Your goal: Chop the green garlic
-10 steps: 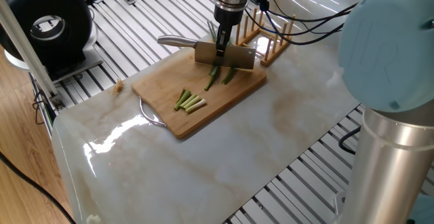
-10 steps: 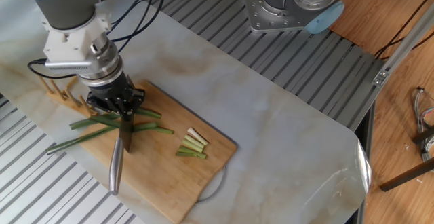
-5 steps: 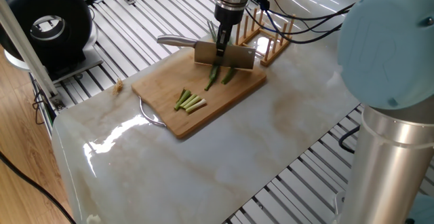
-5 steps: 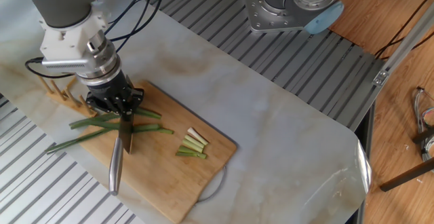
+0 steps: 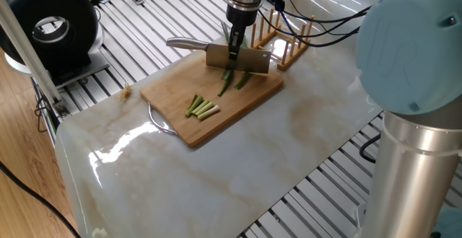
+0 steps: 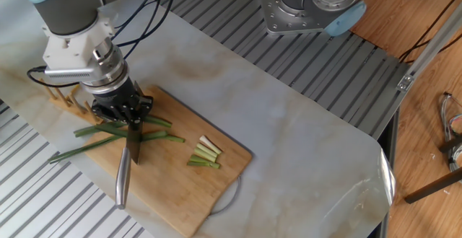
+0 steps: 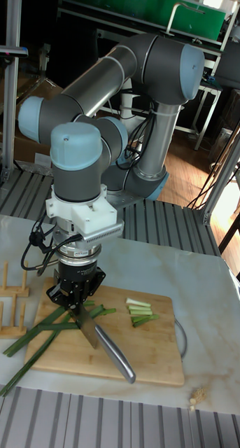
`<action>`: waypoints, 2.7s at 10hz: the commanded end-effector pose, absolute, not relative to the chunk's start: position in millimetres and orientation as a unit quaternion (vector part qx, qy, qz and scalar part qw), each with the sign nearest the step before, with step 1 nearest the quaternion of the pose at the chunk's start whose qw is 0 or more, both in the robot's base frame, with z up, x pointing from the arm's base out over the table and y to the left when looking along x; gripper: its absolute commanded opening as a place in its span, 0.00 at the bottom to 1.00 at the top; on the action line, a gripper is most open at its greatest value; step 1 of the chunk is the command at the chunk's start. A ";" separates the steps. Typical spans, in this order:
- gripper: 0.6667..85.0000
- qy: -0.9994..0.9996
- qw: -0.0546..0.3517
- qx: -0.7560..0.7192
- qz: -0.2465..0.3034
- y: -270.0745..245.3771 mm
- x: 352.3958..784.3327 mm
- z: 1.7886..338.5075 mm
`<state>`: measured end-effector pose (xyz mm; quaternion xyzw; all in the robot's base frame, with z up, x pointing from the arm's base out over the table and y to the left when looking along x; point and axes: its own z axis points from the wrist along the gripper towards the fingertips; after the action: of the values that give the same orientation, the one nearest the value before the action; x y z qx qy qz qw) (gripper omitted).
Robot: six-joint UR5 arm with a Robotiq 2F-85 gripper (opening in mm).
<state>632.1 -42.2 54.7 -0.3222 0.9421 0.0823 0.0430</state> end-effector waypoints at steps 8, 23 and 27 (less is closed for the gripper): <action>0.01 0.942 0.045 -0.317 0.100 -30.9 635.2 63.1; 0.01 0.943 0.060 -0.313 0.100 -25.6 640.5 67.5; 0.01 0.941 0.072 -0.312 0.114 -13.4 645.2 67.3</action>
<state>640.8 -22.3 65.3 -0.3160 0.9413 0.1023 0.0604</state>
